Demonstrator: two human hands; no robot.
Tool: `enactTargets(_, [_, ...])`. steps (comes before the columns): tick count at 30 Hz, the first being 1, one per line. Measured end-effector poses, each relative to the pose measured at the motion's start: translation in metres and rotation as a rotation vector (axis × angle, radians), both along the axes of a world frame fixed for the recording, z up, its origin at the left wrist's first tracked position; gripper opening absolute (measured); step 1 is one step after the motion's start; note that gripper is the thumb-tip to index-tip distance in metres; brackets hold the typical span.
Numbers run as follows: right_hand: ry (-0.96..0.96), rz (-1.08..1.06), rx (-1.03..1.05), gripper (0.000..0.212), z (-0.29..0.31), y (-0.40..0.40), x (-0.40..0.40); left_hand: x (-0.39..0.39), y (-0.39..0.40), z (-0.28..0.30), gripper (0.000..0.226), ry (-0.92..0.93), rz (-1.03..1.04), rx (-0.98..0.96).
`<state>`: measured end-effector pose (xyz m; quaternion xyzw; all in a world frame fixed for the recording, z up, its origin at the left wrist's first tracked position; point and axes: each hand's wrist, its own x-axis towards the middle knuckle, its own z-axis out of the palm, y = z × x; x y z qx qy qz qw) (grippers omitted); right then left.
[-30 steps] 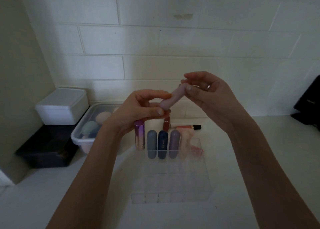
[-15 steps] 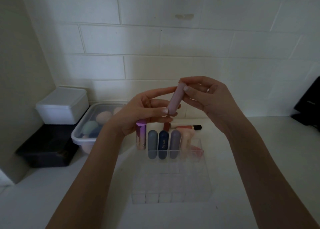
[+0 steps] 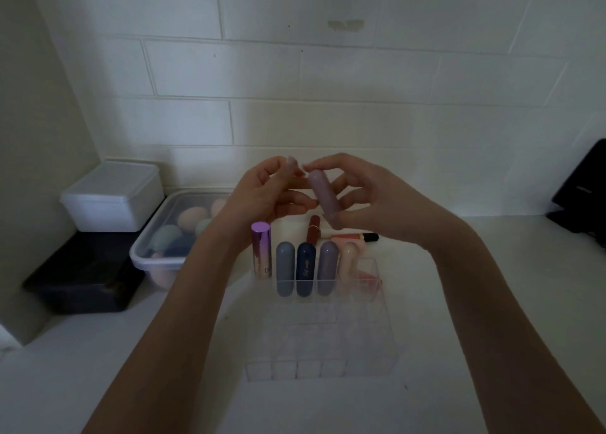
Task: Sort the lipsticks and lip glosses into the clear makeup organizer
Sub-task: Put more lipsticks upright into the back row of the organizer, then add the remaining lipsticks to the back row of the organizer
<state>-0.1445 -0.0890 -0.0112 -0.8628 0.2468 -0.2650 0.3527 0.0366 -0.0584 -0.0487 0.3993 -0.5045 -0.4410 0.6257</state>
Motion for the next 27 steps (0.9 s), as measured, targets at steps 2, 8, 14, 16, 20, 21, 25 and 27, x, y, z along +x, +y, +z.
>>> enactTargets(2, [0.048, -0.05, 0.068, 0.042, 0.006, -0.005, -0.013, -0.002, 0.0, 0.001, 0.036, -0.007, -0.019, 0.036])
enactTargets(8, [0.246, -0.116, -0.004, 0.033, 0.018, -0.009, -0.041, -0.007, 0.0, -0.002, 0.029, -0.126, 0.004, 0.095])
enactTargets(14, [0.603, -0.043, -0.032, 0.032, 0.003, -0.007, -0.02, 0.0, -0.004, -0.005, 0.02, -0.131, 0.055, 0.106])
enactTargets(16, [0.727, -0.051, 0.003, 0.025, 0.004, -0.006, -0.022, 0.002, -0.006, -0.009, 0.018, -0.161, 0.089, 0.112])
enactTargets(20, [0.587, -0.133, 0.132, 0.018, 0.004, -0.018, -0.036, 0.0, -0.011, -0.014, 0.011, -0.232, 0.113, 0.15])
enactTargets(21, [0.457, -0.215, 0.132, 0.019, -0.003, -0.028, -0.038, 0.0, -0.012, -0.016, 0.008, -0.24, 0.108, 0.162])
enactTargets(25, [0.111, -0.497, -0.057, 0.015, -0.062, -0.072, -0.034, 0.0, -0.021, -0.026, 0.018, -0.369, 0.134, 0.181])
enactTargets(27, [0.174, -0.473, -0.036, 0.031, -0.095, -0.082, -0.03, 0.0, -0.025, -0.033, 0.023, -0.485, 0.142, 0.189])
